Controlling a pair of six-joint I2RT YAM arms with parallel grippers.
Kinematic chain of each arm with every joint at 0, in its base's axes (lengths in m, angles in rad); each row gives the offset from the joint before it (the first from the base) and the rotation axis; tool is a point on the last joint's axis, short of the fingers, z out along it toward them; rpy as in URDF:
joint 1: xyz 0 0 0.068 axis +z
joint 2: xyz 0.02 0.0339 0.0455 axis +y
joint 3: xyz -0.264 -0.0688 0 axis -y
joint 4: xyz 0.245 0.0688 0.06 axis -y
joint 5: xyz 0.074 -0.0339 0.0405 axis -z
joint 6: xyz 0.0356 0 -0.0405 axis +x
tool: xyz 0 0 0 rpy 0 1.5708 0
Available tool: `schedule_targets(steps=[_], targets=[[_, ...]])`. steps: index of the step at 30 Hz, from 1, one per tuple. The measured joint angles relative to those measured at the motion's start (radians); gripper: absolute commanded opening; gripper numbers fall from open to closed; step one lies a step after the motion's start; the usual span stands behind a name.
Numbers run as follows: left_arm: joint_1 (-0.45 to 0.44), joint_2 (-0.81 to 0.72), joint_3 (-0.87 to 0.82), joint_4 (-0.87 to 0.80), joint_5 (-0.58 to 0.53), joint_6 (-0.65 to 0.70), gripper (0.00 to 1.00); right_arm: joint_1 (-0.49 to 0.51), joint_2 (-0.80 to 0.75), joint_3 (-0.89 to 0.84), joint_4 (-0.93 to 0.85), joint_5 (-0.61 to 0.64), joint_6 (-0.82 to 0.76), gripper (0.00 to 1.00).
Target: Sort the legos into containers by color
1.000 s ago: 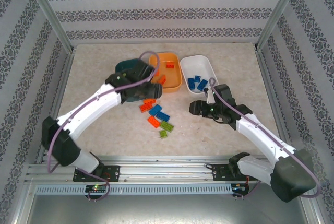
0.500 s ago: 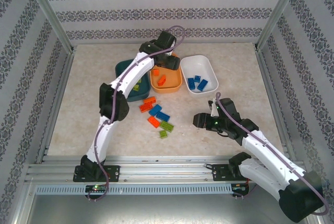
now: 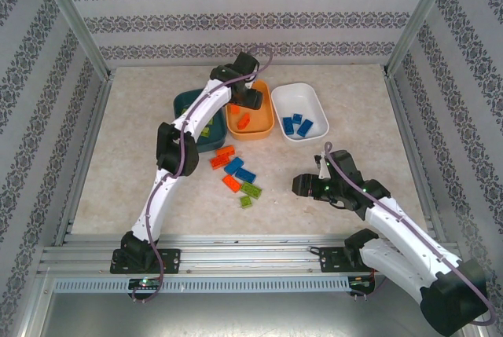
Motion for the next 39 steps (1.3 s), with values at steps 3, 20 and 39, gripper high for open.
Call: schedule_targets(steps=[3, 20, 39], targets=[[0.002, 0.016, 0.0, 0.0, 0.001, 0.0, 0.72, 0.0, 0.002, 0.0, 0.0, 0.0, 0.0, 0.68], [0.004, 0.027, 0.0, -0.001, 0.017, 0.002, 0.85, 0.007, -0.02, 0.0, -0.012, 0.001, 0.001, 0.69], [0.002, -1.106, -1.207, 0.291, 0.064, -0.043, 0.93, 0.347, 0.467, 0.299, 0.037, 0.099, 0.003, 0.65]])
